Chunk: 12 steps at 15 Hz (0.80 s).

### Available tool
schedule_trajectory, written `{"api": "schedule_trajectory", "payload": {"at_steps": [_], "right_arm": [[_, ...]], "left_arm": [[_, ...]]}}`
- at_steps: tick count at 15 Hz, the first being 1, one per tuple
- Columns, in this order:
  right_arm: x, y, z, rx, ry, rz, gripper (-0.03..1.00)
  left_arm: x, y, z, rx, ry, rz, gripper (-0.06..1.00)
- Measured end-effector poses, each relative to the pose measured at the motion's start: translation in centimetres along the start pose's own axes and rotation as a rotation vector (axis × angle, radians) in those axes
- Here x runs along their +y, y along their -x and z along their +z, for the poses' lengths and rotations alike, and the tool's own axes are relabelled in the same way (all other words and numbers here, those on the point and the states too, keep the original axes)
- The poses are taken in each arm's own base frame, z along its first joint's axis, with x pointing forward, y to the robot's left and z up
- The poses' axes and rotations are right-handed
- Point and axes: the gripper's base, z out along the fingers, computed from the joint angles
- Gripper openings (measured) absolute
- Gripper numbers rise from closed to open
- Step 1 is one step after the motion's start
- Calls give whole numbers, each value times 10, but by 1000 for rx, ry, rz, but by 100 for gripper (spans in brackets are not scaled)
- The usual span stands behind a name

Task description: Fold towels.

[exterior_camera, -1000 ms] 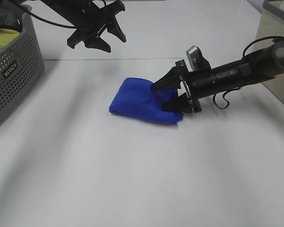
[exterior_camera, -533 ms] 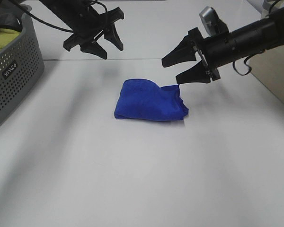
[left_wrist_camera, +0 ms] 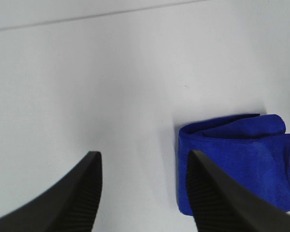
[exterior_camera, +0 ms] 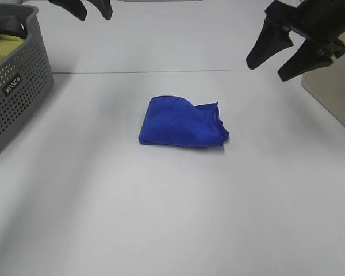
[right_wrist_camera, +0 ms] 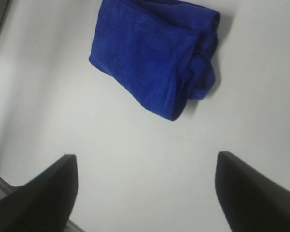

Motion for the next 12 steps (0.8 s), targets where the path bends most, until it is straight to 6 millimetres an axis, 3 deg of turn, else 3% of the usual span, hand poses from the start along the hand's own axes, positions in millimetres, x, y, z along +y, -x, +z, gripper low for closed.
{"api": "schedule_trajectory", "payload": {"at_steps": [2,3,5,6,7,8,9,12], "right_arm": [[12,-12,-33,-1,-74,-27,76],[22,-21,-57,-28,-126,-50,76],[31,-30,-82,-83,-182,-74,76],[38,-38,-100,-129,-217,-93,76],[43,-48,-115,-162,-254,-102,76],[49,-61,-129,-194,-283,-111,76],[57,-95,-150,-243,-331,-131,76],[58,-160,-150,-242,-340,-133,76]], "left_arm": [[-20,-7,-43,-40,50,69,51],[-34,-21,-72,-50,88,104,51],[-40,-44,-91,-17,117,105,51],[-44,-61,-110,-11,119,92,51],[-45,-90,-130,16,122,72,51],[-46,-111,-139,44,122,70,51],[-47,-144,-159,60,107,79,51],[-37,-208,-189,76,82,84,51]]}}
